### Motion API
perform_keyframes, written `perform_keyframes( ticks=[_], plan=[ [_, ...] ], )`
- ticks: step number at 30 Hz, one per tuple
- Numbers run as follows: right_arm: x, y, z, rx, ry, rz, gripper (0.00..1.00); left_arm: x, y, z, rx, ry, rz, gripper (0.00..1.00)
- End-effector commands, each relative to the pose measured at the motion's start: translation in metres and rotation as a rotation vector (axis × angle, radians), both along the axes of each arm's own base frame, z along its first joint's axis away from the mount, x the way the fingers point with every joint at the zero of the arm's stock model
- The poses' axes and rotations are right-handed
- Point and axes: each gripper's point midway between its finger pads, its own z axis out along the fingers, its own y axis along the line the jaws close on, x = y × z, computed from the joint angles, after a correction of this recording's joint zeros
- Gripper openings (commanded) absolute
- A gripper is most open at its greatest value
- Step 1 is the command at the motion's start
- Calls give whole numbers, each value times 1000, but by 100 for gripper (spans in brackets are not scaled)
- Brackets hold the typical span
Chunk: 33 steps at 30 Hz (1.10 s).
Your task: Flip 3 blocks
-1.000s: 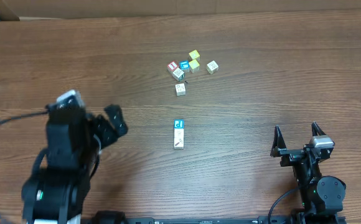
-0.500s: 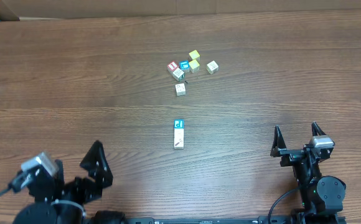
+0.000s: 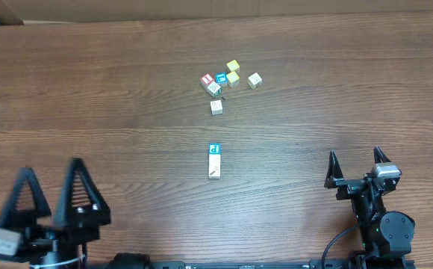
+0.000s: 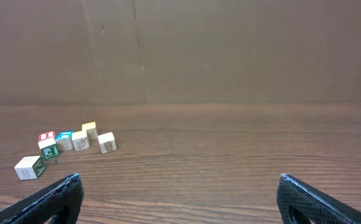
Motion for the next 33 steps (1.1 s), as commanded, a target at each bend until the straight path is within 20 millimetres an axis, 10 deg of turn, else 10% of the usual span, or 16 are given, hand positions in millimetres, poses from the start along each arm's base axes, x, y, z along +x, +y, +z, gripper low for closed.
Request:
perform_keyframes(
  ticks=[1, 7, 33],
  plan=[
    [0, -1, -1, -3, -8, -1, 100, 16, -5, 6, 2, -124, -20, 99],
    [0, -1, -1, -3, -8, -1, 100, 21, -12, 9, -22, -386, -65, 100],
    [0, -1, -1, -3, -8, -1, 100, 56, 3, -142, -102, -291, 10, 100]
  ],
)
